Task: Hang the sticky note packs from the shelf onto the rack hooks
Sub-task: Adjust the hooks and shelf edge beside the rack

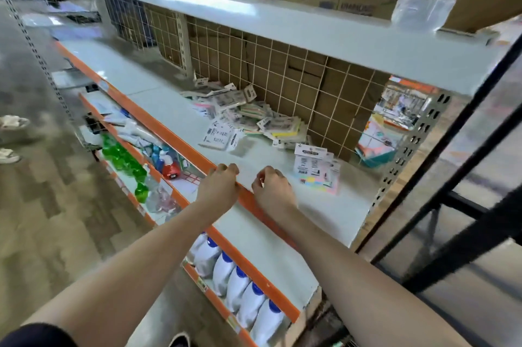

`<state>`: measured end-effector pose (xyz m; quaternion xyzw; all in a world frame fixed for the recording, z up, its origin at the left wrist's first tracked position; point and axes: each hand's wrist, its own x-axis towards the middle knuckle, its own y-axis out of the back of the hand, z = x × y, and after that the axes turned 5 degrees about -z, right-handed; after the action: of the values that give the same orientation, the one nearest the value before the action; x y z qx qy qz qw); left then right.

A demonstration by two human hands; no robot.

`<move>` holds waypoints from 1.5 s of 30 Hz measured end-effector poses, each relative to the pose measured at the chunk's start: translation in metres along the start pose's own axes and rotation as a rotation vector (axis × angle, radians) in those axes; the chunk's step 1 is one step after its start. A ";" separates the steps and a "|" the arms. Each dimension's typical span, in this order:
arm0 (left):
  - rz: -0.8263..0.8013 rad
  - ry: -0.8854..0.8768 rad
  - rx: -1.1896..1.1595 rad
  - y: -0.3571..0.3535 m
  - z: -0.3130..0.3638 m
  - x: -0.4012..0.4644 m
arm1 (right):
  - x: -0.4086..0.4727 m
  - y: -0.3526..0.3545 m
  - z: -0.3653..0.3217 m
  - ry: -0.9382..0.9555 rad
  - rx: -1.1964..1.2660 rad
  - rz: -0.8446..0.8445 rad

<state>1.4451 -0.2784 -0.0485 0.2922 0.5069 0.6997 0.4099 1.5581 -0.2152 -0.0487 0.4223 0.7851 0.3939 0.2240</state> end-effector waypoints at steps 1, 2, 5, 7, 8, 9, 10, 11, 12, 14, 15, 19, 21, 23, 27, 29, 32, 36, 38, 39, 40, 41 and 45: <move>-0.016 -0.011 0.009 0.000 -0.007 0.013 | 0.011 -0.003 -0.004 -0.008 -0.009 -0.001; -0.031 -0.026 0.020 0.001 -0.015 0.026 | 0.022 -0.006 -0.008 -0.017 -0.019 0.002; -0.040 -0.108 0.090 0.003 -0.038 0.069 | 0.056 -0.016 -0.022 -0.063 -0.050 0.024; -0.030 -0.160 0.131 0.005 -0.052 0.096 | 0.077 -0.023 -0.032 -0.082 -0.079 0.032; -0.036 -0.178 0.137 0.007 -0.058 0.109 | 0.088 -0.026 -0.037 -0.088 -0.098 0.032; -0.047 -0.194 0.139 0.008 -0.065 0.121 | 0.098 -0.029 -0.042 -0.096 -0.118 0.030; -0.059 -0.211 0.141 0.010 -0.071 0.132 | 0.107 -0.032 -0.047 -0.107 -0.135 0.026; -0.069 -0.231 0.143 0.011 -0.077 0.143 | 0.115 -0.034 -0.051 -0.120 -0.147 0.023; -0.080 -0.258 0.145 0.012 -0.082 0.154 | 0.124 -0.036 -0.054 -0.131 -0.157 0.023; -0.116 -0.328 0.150 0.014 -0.092 0.172 | 0.141 -0.039 -0.059 -0.143 -0.196 0.030; -0.147 -0.364 0.163 0.014 -0.096 0.179 | 0.150 -0.041 -0.061 -0.145 -0.229 0.038; -0.169 -0.412 0.360 0.007 -0.112 0.198 | 0.181 -0.047 -0.065 -0.143 -0.248 0.106; -0.108 -0.415 0.460 0.003 -0.119 0.206 | 0.198 -0.049 -0.068 -0.163 -0.217 0.165; -0.048 -0.430 0.475 0.002 -0.125 0.215 | 0.214 -0.052 -0.071 -0.163 -0.206 0.191; 0.010 -0.454 0.420 0.006 -0.143 0.226 | 0.237 -0.062 -0.071 -0.154 -0.321 0.113; 0.072 -0.495 0.381 0.012 -0.152 0.228 | 0.241 -0.068 -0.069 -0.201 -0.406 0.110; 0.103 -0.529 0.245 0.015 -0.165 0.232 | 0.241 -0.077 -0.067 -0.240 -0.520 0.131; 0.100 -0.487 0.078 0.017 -0.181 0.239 | 0.237 -0.084 -0.065 -0.210 -0.643 0.170; 0.097 -0.468 -0.013 0.021 -0.185 0.236 | 0.238 -0.085 -0.065 -0.200 -0.711 0.182; 0.093 -0.460 -0.048 0.022 -0.186 0.234 | 0.239 -0.085 -0.065 -0.195 -0.744 0.184; 0.093 -0.446 -0.081 0.023 -0.186 0.233 | 0.241 -0.084 -0.065 -0.187 -0.778 0.187; 0.102 -0.424 -0.113 0.025 -0.186 0.231 | 0.243 -0.083 -0.065 -0.179 -0.813 0.190; 0.080 -0.316 -0.313 0.031 -0.189 0.228 | 0.248 -0.079 -0.066 -0.153 -0.945 0.165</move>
<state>1.1682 -0.1731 -0.0796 0.3508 0.3094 0.7311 0.4966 1.3396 -0.0612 -0.0781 0.3631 0.4655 0.6915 0.4163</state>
